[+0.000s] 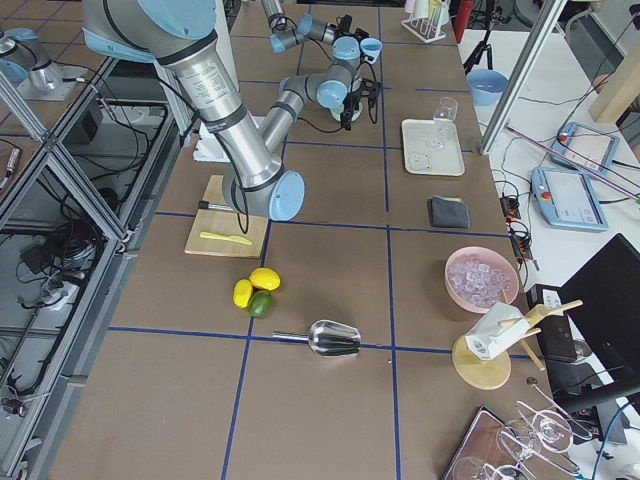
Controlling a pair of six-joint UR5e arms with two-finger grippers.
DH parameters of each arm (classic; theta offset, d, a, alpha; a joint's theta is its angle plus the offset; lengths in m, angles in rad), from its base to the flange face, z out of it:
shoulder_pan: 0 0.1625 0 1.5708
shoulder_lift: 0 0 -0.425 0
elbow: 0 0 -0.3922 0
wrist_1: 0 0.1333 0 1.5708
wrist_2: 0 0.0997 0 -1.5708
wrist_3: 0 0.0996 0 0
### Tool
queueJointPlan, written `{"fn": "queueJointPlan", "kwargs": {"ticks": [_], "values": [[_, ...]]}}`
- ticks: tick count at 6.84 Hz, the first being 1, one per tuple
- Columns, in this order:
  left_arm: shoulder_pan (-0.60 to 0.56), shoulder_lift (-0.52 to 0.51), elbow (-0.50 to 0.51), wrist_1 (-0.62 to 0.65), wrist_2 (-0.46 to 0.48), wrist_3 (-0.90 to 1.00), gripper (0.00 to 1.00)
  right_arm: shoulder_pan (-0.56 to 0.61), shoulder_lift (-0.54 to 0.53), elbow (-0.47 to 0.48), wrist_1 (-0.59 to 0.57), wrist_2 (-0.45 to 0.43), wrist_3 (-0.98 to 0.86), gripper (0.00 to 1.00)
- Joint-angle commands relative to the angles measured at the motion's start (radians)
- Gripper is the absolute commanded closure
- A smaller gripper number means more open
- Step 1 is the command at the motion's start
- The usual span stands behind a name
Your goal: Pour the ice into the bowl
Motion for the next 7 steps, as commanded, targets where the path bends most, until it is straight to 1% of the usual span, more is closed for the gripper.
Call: {"fn": "queueJointPlan", "kwargs": {"ticks": [1,2,3,4,7], "values": [[0.060,-0.049,-0.013,0.151,0.093,0.169,1.00,0.058,-0.108,0.053,0.009,0.062,-0.128,0.00],[0.066,-0.049,-0.013,0.151,0.134,0.303,1.00,0.060,-0.127,0.062,0.011,0.062,-0.154,0.00],[0.076,-0.049,-0.011,0.151,0.154,0.432,1.00,0.060,-0.130,0.065,0.011,0.062,-0.162,0.00],[0.098,-0.049,0.002,0.151,0.197,0.512,1.00,0.060,-0.133,0.068,0.012,0.060,-0.163,0.00],[0.139,-0.065,0.006,0.151,0.252,0.844,1.00,0.058,-0.133,0.065,0.012,0.057,-0.168,0.00]]}}
